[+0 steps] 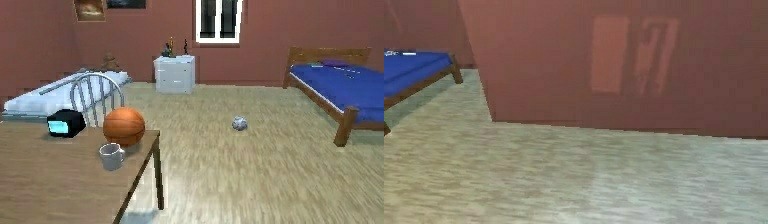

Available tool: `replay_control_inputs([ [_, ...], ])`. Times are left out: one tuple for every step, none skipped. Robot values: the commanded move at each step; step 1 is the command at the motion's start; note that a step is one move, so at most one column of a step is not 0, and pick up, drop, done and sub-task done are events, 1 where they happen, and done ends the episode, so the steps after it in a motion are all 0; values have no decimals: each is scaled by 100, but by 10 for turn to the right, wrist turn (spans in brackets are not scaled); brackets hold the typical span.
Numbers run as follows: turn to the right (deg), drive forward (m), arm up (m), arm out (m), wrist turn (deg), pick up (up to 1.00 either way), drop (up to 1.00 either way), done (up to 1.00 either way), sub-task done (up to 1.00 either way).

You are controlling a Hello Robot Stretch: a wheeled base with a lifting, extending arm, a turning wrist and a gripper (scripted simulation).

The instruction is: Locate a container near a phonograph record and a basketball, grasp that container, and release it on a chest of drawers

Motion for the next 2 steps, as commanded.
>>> replay_control_inputs([
  [450,0,0,0,0,0,0,0,0],
  [60,0,0,0,0,0,0,0,0],
])
